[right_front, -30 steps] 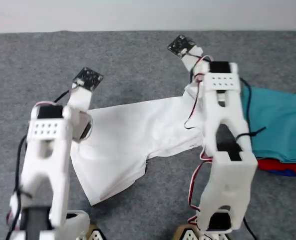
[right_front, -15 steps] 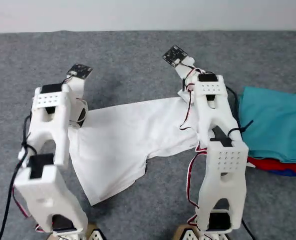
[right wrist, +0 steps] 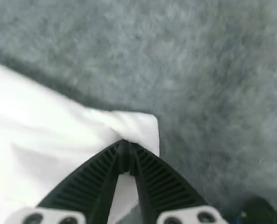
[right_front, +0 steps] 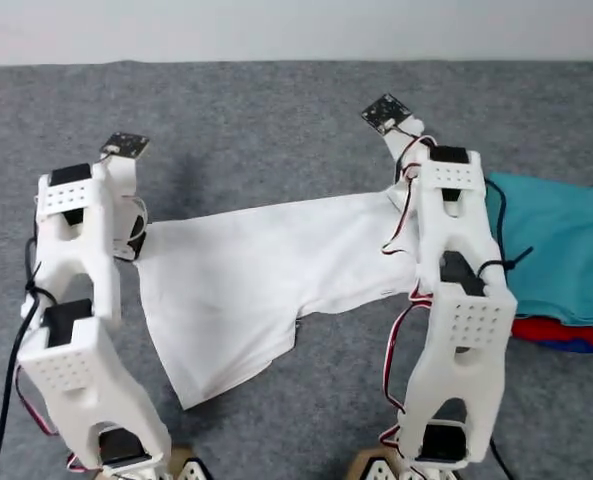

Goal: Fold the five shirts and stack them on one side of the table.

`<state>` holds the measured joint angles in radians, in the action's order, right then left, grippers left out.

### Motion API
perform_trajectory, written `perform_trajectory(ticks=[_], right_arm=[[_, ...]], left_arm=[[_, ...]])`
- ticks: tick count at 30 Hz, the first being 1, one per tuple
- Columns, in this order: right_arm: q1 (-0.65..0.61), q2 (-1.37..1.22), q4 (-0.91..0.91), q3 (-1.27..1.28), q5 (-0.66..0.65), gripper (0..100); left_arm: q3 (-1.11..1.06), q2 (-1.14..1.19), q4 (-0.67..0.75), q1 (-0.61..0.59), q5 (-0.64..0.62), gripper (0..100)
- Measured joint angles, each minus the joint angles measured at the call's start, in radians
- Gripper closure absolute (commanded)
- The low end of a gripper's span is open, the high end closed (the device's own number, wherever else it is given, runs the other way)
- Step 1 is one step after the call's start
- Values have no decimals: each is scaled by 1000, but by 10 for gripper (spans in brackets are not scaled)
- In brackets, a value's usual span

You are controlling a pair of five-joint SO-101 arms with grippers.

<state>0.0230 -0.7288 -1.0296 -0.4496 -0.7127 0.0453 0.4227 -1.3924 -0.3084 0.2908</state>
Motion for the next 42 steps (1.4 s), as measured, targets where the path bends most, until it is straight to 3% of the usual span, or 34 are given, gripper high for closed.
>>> perform_trajectory(ticks=[5,12,18,22,34,42], right_arm=[[3,127,-118,0,0,963],[-46,288,-287,0,-2,912],[-32,382,-374,0,-2,912],[15,400,-420,0,-2,912],[89,400,-496,0,-2,912],[91,400,-502,0,-2,912]], left_arm=[[0,-170,-81,38,-2,994],[-12,-367,-259,210,8,994],[-196,-388,-319,325,15,994],[-361,-388,-318,354,87,991],[-760,-388,-87,353,178,968],[-717,-394,-118,213,252,971]])
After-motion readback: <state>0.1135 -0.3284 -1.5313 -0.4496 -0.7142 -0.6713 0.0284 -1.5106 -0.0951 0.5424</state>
